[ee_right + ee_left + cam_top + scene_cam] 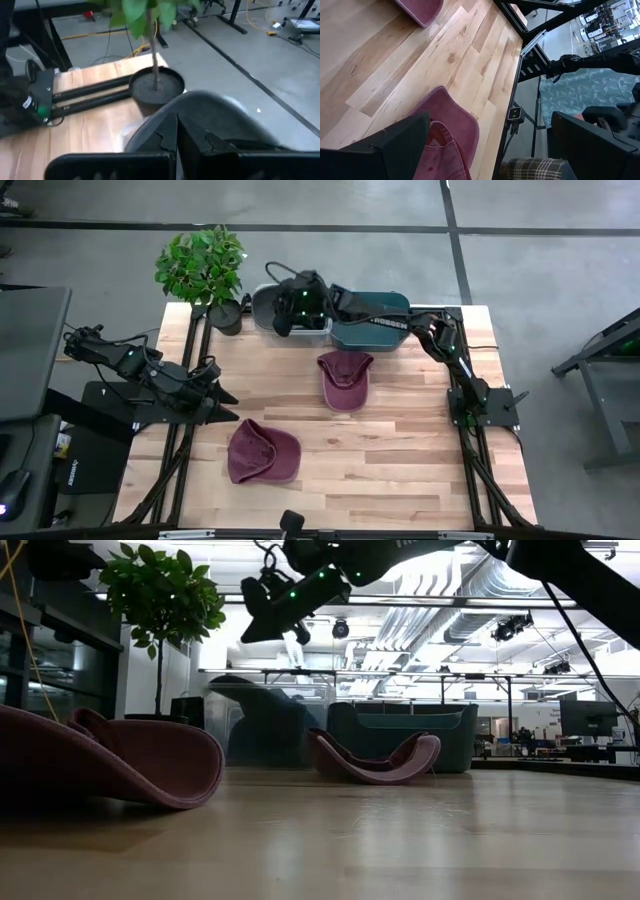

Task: Pick & Place hat
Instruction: Put the black cap into the transparent bin

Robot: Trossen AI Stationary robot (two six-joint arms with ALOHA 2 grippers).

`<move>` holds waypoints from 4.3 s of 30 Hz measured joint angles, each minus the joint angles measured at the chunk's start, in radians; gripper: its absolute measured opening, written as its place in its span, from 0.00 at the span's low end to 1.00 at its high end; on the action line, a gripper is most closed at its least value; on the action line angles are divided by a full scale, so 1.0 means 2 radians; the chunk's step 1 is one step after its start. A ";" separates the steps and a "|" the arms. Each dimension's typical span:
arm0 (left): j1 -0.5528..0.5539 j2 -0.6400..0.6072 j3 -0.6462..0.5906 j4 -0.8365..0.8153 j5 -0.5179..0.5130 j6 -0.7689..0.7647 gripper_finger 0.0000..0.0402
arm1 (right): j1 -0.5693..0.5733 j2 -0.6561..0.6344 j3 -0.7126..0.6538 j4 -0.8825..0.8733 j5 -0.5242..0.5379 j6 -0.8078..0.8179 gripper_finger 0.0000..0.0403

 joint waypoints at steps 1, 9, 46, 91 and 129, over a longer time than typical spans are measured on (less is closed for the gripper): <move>0.000 0.000 0.000 0.000 0.000 0.000 0.99 | -0.002 0.000 0.003 -0.001 -0.005 0.000 0.00; 0.000 0.000 0.000 0.000 -0.002 0.000 0.99 | -0.007 0.000 0.005 -0.043 -0.052 -0.004 0.00; 0.000 0.011 -0.001 -0.004 -0.013 -0.034 0.99 | -0.016 0.057 0.004 -0.112 -0.020 0.092 0.00; 0.357 0.275 0.124 0.127 -0.038 0.153 0.99 | 0.239 -0.516 -0.469 -0.232 0.203 0.327 0.00; 0.430 0.613 0.447 -0.183 -0.207 0.147 0.99 | 0.322 -0.536 -0.553 -0.189 0.235 0.397 0.00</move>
